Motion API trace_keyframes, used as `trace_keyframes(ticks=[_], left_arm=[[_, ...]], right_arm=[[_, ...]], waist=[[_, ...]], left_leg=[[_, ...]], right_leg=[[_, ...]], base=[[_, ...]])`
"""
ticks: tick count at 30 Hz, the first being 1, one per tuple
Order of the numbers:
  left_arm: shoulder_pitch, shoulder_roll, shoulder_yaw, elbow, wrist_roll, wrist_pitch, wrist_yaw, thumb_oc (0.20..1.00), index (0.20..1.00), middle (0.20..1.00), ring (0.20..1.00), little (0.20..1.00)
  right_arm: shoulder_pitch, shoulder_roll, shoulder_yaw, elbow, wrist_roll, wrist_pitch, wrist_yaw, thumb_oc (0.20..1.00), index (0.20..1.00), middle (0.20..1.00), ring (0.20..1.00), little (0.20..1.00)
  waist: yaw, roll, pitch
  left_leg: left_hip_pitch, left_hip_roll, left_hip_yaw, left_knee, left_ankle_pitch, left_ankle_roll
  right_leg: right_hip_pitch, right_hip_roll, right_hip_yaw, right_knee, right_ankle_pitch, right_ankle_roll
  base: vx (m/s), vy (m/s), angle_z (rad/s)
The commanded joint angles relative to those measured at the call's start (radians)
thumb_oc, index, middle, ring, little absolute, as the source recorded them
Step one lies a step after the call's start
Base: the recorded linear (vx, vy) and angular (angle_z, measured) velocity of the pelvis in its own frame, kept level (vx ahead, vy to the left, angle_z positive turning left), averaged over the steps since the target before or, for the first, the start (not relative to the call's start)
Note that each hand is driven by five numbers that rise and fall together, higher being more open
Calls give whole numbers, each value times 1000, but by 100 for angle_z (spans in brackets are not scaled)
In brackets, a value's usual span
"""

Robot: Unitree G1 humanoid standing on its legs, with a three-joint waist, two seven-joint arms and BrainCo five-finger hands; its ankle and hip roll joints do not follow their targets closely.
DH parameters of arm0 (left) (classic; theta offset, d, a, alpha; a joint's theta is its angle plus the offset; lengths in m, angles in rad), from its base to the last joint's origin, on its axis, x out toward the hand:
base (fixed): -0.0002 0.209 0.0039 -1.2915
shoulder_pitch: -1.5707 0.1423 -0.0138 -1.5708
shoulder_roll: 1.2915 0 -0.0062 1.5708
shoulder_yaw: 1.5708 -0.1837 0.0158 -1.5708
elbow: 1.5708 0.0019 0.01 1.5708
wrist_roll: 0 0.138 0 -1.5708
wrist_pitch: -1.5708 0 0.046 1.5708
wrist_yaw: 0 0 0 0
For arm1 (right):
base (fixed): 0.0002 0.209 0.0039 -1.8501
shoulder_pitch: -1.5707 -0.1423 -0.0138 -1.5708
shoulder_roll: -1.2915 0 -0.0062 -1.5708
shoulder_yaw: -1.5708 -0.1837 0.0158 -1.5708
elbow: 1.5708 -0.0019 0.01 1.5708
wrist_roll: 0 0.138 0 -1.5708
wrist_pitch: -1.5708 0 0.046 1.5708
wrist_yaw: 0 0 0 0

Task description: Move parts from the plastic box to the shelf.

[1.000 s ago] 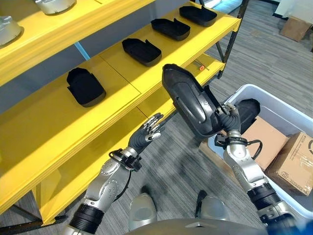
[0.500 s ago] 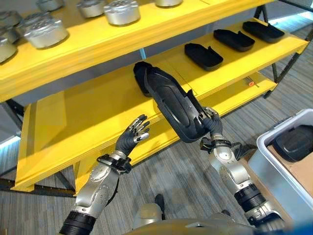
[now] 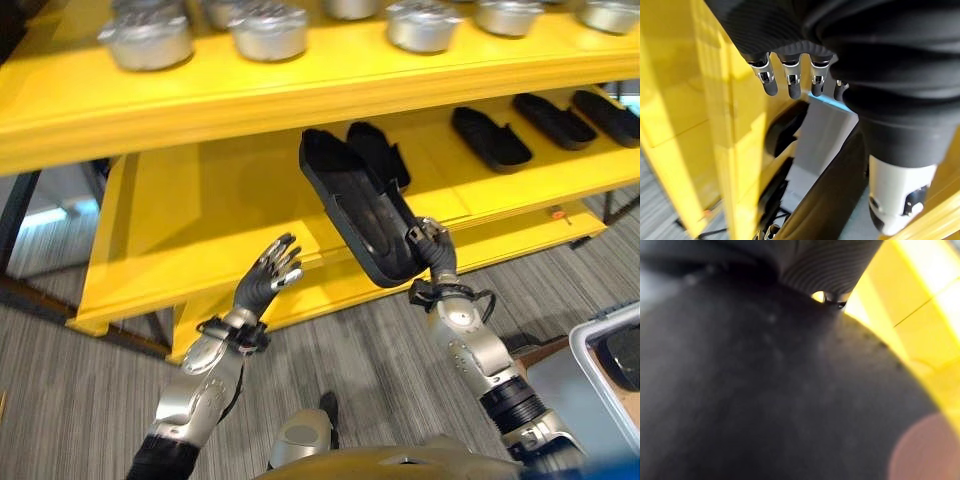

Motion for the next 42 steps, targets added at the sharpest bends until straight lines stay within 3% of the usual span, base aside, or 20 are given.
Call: trace_keyframes(ticks=[1,3,4,8,12,14,16,17,20,23,24,25,26,27,29,30,36,42], left_arm=[[4,-3,-2,-74,-27,-61,-8,1000,1000,1000,1000,1000],[-7,-6,-24,-71,-35,-63,-30,1000,1000,1000,1000,1000],[-49,-12,-55,-48,-31,-58,-72,1000,1000,1000,1000,1000],[-79,-29,-82,-30,-38,-54,-69,1000,1000,1000,1000,1000],[-105,-33,-107,-26,-50,-37,-71,1000,1000,1000,1000,1000],[-119,-38,-111,-25,-61,-22,-92,1000,1000,1000,1000,1000],[-126,-43,-115,-28,-63,-8,-99,1000,1000,1000,1000,1000],[-136,-44,-122,-23,-56,-4,-100,1000,1000,1000,1000,1000],[-149,-50,-137,-17,-51,-5,-90,1000,1000,1000,1000,1000],[-163,-59,-158,-6,-53,-11,-22,1000,1000,1000,1000,1000],[-164,-59,-158,-5,-53,-12,-21,1000,1000,1000,1000,1000],[-178,-65,-160,16,-42,-25,-26,1000,1000,1000,1000,1000],[-186,-64,-161,26,-34,-35,-29,1000,1000,1000,1000,1000],[-190,-60,-159,37,-36,-43,-29,1000,1000,1000,1000,1000],[-189,-57,-158,36,-45,-31,-24,1000,1000,1000,1000,1000],[-184,-51,-162,48,-11,14,-46,1000,1000,1000,1000,1000],[-131,-4,-143,11,3,39,-33,1000,1000,1000,1000,1000],[-60,30,-104,-45,65,44,-64,1000,1000,1000,1000,1000]], right_arm=[[-76,-20,-37,-19,18,-51,11,200,200,200,200,200],[-66,-26,-42,-21,12,-64,7,200,200,200,200,200],[-56,-29,-51,-17,3,-86,-13,200,200,200,200,200],[-46,-20,-53,-20,-5,-99,21,200,200,200,200,200],[-70,-17,-37,-16,-14,-91,6,200,200,200,200,200],[-77,-17,-48,-2,-21,-95,-9,200,200,200,200,200],[-84,-15,-58,3,-32,-91,-14,200,200,200,200,200],[-92,-15,-63,5,-45,-80,-14,200,200,200,200,200],[-108,-25,-62,7,-47,-64,-18,200,200,200,200,200],[-145,-38,-56,21,-38,-47,-44,200,200,200,200,200],[-146,-38,-56,21,-38,-46,-45,200,200,200,200,200],[-153,-42,-62,25,-38,-42,-49,200,200,200,200,200],[-157,-49,-66,28,-35,-41,-50,200,200,200,200,200],[-162,-62,-77,36,-26,-39,-38,200,200,200,200,200],[-156,-71,-87,36,-24,-36,-39,200,200,200,200,200],[-113,-77,-113,23,-19,-43,-51,200,200,200,200,200],[-42,-68,-135,-6,-20,-51,-86,200,200,200,200,200],[-36,-38,-156,-5,-18,-67,-124,200,200,200,200,200]], waist=[[-16,5,2],[-51,8,2],[-89,11,4],[-106,13,10],[-117,18,11],[-122,21,12],[-130,29,11],[-139,41,11],[-145,54,12],[-142,76,31],[-144,75,34],[-152,77,43],[-158,80,50],[-167,86,53],[-174,97,55],[-183,108,51],[-169,114,38],[-124,88,28]], left_leg=[[93,-51,62,45,-128,-19],[94,-68,0,41,-132,-7],[88,-81,-67,38,-131,3],[75,-81,-72,56,-132,0],[47,-64,0,151,-159,-18],[24,-33,39,231,-141,-39],[31,6,65,220,-122,-53],[40,47,73,183,-89,-69],[51,96,59,108,-56,-96],[-18,223,1,26,148,-182],[-19,225,0,24,153,-184],[-61,276,13,24,211,-196],[-78,296,20,31,218,-198],[-56,291,34,25,157,-186],[-33,288,51,24,123,-185],[0,262,71,26,83,-182],[57,179,81,1,30,-156],[74,152,131,-15,1,-125]], right_leg=[[77,36,-18,-256,133,12],[34,70,105,-273,163,12],[0,96,221,-271,185,14],[8,104,235,-257,171,4],[34,92,186,-233,132,-22],[42,75,150,-209,115,-35],[39,69,127,-177,96,-41],[40,67,117,-141,68,-47],[35,56,115,-101,32,-50],[51,42,127,-71,-14,-61],[53,39,126,-68,-18,-61],[62,21,120,-49,-35,-67],[62,7,118,-30,-47,-69],[50,-14,120,6,-62,-61],[33,-36,121,48,-71,-55],[40,-52,115,53,-64,-41],[77,-96,110,-55,9,18],[111,-147,58,-165,91,68]], base=[[167,-39,-36],[181,-134,17],[171,-234,122],[158,-241,121],[88,-136,32],[72,-90,44],[96,27,55],[141,110,54],[105,155,39],[116,325,11],[95,371,1],[75,369,-20],[113,549,-22],[106,483,-34],[166,510,-38],[233,516,-33],[145,343,18],[33,176,2]])
